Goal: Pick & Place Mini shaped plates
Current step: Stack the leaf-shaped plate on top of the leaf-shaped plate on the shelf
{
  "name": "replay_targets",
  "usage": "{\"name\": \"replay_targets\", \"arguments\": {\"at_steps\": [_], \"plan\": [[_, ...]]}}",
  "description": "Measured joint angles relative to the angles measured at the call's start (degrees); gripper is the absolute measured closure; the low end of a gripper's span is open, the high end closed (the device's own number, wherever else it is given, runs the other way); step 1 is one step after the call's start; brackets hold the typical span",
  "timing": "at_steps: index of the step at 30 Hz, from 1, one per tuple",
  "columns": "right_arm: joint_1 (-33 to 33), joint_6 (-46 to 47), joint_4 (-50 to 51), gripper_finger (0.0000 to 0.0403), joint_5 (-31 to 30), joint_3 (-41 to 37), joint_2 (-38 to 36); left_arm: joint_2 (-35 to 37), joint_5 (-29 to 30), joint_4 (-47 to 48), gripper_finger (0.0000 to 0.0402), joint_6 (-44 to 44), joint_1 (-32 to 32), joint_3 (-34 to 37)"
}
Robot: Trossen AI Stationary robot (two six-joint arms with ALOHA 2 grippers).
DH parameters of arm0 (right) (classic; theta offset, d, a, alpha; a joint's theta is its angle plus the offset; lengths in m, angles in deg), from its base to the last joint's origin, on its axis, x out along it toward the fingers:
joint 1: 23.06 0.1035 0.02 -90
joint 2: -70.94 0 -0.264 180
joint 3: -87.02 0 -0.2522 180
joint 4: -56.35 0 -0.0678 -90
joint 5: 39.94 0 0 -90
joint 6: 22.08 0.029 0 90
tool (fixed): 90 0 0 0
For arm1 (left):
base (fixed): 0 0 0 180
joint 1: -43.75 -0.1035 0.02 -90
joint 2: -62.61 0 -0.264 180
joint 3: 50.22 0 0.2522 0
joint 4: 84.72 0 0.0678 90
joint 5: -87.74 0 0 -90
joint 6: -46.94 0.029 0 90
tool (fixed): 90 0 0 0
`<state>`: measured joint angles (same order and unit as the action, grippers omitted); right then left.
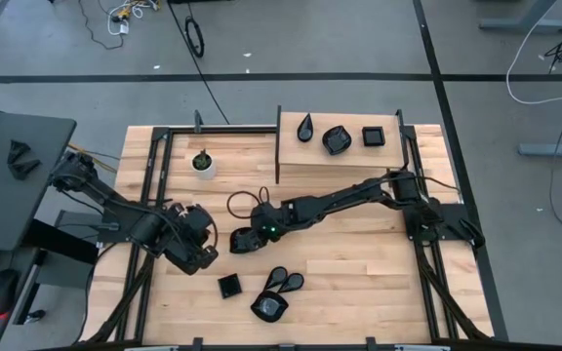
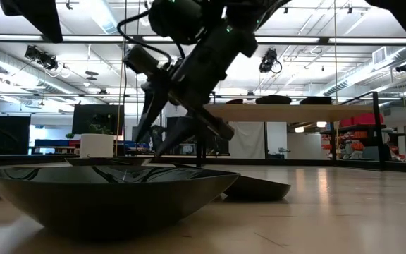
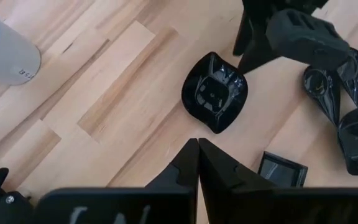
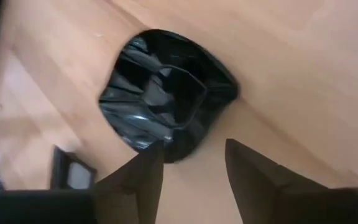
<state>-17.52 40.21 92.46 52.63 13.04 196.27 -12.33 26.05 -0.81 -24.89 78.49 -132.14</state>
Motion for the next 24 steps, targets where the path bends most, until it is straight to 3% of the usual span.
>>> {"name": "replay_targets", "arguments": {"at_steps": [11, 19, 24], "plan": [[-0.1, 4.5, -9.9, 0.0271, -1.9, -5.6, 0.1, 0.0, 0.2, -0.2, 0.0388, 0.0, 0.0, 0.0], [0.2, 3.2, -12.7, 0.0299, -3.0, -5.8, 1.2, 0.0, 0.2, -0.6, 0.0388, 0.0, 0.0, 0.0], [0.3, 2.6, -12.4, 0.0337, -3.7, -5.9, 1.5, 0.0, 0.2, -0.6, 0.0388, 0.0, 0.0, 0.0]]}}
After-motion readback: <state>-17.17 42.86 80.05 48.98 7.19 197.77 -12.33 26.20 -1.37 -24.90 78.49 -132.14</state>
